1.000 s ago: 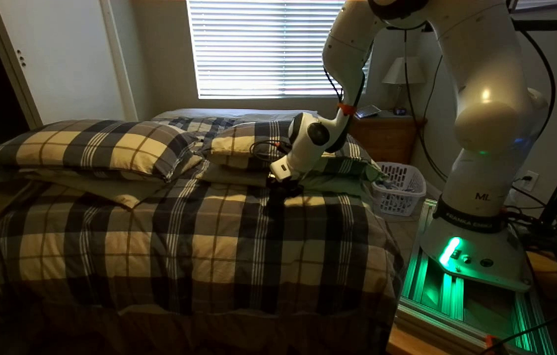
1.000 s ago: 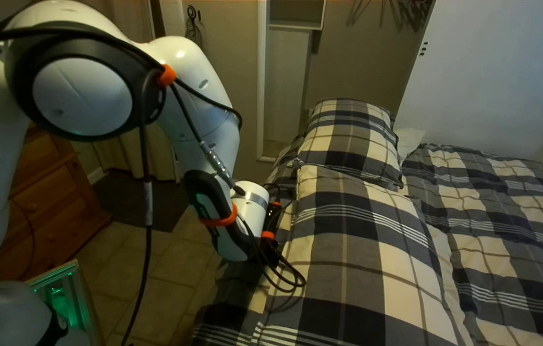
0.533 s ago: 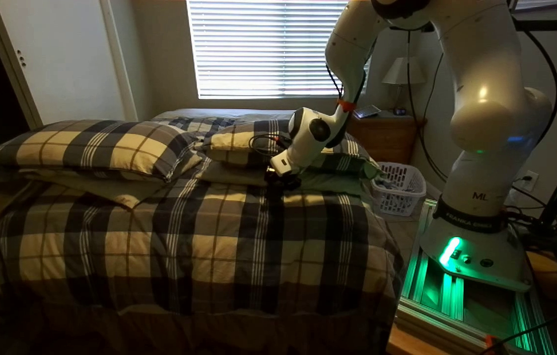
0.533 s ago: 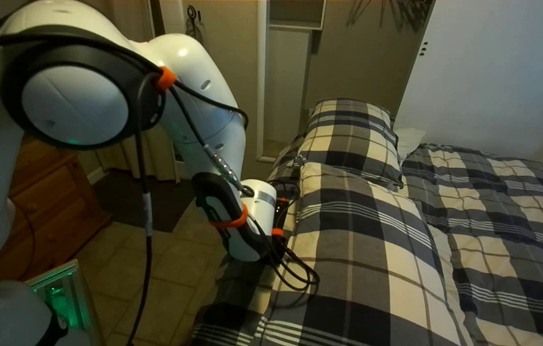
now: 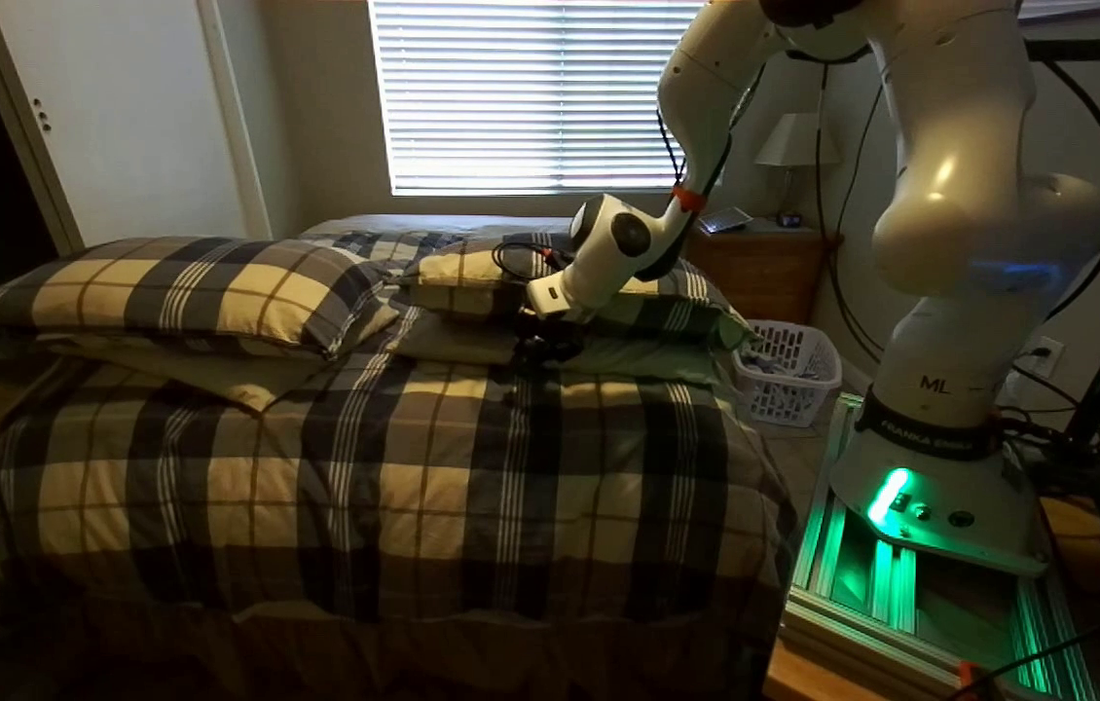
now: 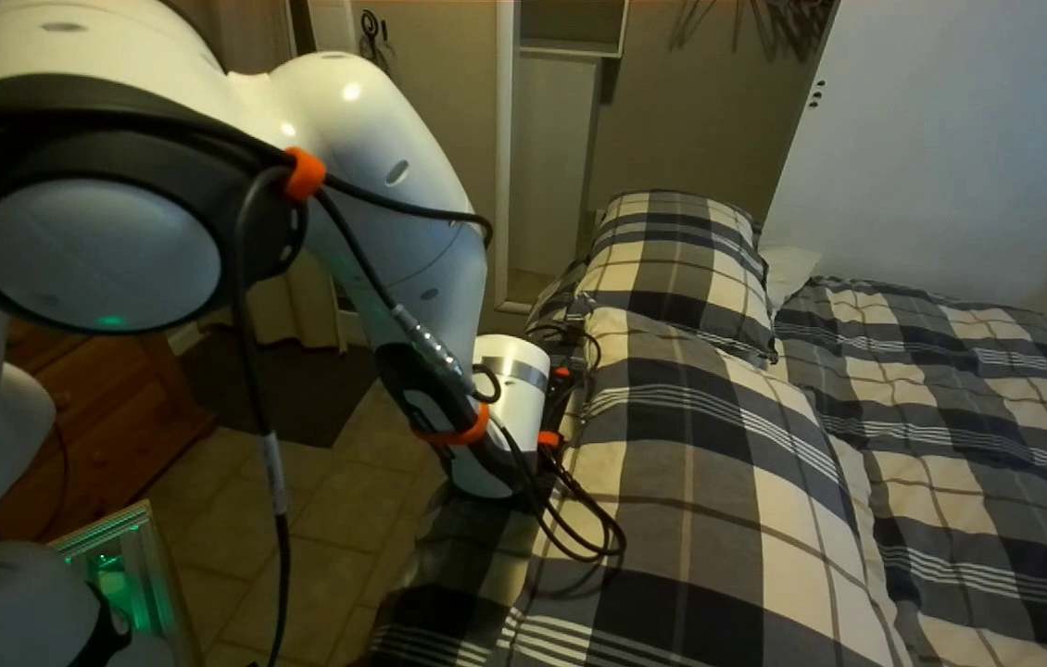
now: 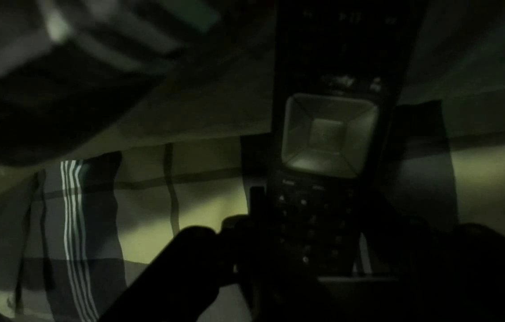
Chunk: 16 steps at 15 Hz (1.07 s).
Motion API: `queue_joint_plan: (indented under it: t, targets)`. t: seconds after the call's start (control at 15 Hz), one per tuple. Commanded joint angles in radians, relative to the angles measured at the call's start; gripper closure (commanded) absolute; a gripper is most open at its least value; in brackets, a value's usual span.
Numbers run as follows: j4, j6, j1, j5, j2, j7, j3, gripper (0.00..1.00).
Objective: Place the remote under the pillow on the right
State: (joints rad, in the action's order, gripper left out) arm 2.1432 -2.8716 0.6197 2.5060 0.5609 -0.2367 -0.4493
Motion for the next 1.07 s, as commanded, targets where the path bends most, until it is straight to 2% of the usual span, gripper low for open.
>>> queue_joint_plan:
  t: [0.0,0.27,0.33,0.67,1.0]
  targets:
    - [0.002,0.074,0.021,-0.023,0.0,-0.055,0.011,0.71]
    - [-0.009,0.213,0.026,-0.004,0.025,-0.169,-0.005,0.71]
    - [-0.022,0.224,-0.062,0.015,0.011,-0.26,0.074,0.71]
    - [-0.043,0.327,-0.154,0.017,0.006,-0.501,0.148,0.71]
    - [-0.047,0.406,-0.249,0.02,0.008,-0.662,0.22,0.71]
